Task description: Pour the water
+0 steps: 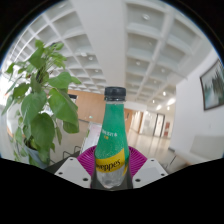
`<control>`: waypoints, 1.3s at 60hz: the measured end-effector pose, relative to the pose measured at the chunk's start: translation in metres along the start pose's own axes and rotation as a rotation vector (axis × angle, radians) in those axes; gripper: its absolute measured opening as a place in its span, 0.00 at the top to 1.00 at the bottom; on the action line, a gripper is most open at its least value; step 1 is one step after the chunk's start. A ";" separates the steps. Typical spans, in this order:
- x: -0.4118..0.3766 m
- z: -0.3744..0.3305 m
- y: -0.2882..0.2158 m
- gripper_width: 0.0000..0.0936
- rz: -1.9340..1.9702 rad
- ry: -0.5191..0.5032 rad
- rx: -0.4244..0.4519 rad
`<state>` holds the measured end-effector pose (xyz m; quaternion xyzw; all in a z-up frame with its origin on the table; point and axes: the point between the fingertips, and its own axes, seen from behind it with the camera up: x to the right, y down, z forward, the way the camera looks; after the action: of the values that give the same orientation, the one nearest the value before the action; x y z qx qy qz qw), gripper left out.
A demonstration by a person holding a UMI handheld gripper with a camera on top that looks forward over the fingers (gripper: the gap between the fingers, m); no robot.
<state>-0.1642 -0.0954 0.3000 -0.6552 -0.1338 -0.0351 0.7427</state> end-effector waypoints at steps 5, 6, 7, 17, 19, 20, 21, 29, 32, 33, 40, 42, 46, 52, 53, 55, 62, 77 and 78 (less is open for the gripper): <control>0.012 -0.007 0.054 0.56 0.102 -0.020 -0.103; 0.014 -0.007 0.065 0.56 0.109 -0.017 -0.121; -0.007 -0.008 0.078 0.56 0.115 -0.010 -0.143; -0.001 -0.017 0.176 0.56 0.155 -0.011 -0.286; -0.004 -0.019 0.190 0.56 0.156 -0.021 -0.307; -0.006 -0.019 0.195 0.56 0.155 -0.028 -0.314; -0.009 -0.018 0.196 0.56 0.151 -0.032 -0.322; -0.021 -0.023 0.227 0.56 0.153 -0.062 -0.367; -0.021 -0.022 0.229 0.55 0.175 -0.050 -0.352; -0.021 -0.023 0.231 0.55 0.173 -0.050 -0.354; -0.019 -0.022 0.233 0.54 0.189 -0.028 -0.356; -0.020 -0.022 0.234 0.50 0.193 -0.023 -0.360; -0.017 -0.025 0.235 0.41 0.187 -0.019 -0.380; -0.018 -0.033 0.245 0.07 0.179 -0.004 -0.460; -0.017 -0.037 0.245 0.09 0.182 -0.006 -0.463; -0.016 -0.043 0.241 0.11 0.187 -0.002 -0.470; -0.011 -0.070 0.224 0.09 0.174 0.036 -0.479; -0.011 -0.158 0.178 0.08 0.188 0.100 -0.509; -0.011 -0.161 0.176 0.08 0.190 0.104 -0.511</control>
<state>-0.1103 -0.2303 0.1104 -0.8282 -0.0204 -0.0313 0.5592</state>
